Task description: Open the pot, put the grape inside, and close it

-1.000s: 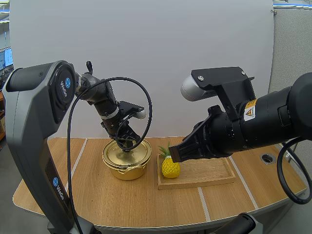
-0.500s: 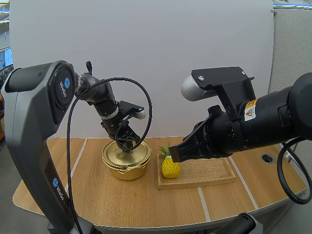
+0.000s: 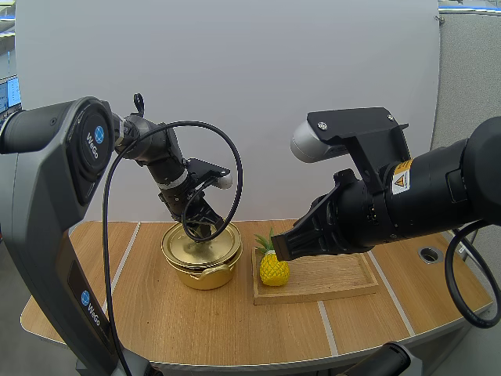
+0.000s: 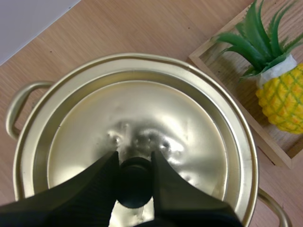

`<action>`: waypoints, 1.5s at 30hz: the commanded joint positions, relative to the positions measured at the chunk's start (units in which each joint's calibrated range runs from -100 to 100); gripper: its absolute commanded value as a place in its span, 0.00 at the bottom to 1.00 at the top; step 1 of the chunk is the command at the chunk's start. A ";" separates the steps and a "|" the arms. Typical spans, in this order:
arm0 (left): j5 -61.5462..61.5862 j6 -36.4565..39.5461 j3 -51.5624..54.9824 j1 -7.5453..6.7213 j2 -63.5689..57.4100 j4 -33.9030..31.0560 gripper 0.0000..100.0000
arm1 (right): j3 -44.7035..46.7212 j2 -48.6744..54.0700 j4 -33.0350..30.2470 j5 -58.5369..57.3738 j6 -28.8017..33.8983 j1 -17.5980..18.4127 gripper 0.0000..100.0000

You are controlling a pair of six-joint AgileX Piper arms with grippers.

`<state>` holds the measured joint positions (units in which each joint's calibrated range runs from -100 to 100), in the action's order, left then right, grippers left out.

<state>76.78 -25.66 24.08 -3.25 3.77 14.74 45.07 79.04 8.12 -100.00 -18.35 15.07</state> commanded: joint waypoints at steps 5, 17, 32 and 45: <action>0.03 -0.21 0.33 0.06 2.69 1.22 0.00 | 0.24 0.43 -0.30 0.00 -0.27 -0.30 0.00; 1.60 -0.97 0.33 0.06 2.69 1.22 0.13 | 0.24 0.43 -0.30 0.00 -0.27 -0.30 0.00; 3.02 -1.91 -0.22 0.06 -3.69 2.17 1.00 | 0.24 0.43 -0.30 0.00 -0.27 -0.30 0.00; 18.81 2.49 -11.11 0.06 -24.05 2.17 1.00 | 0.24 0.43 -0.30 0.00 -0.27 -0.30 0.00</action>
<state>83.83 -26.64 19.61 -3.25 -9.61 15.82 45.07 79.04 8.12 -100.00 -18.35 15.07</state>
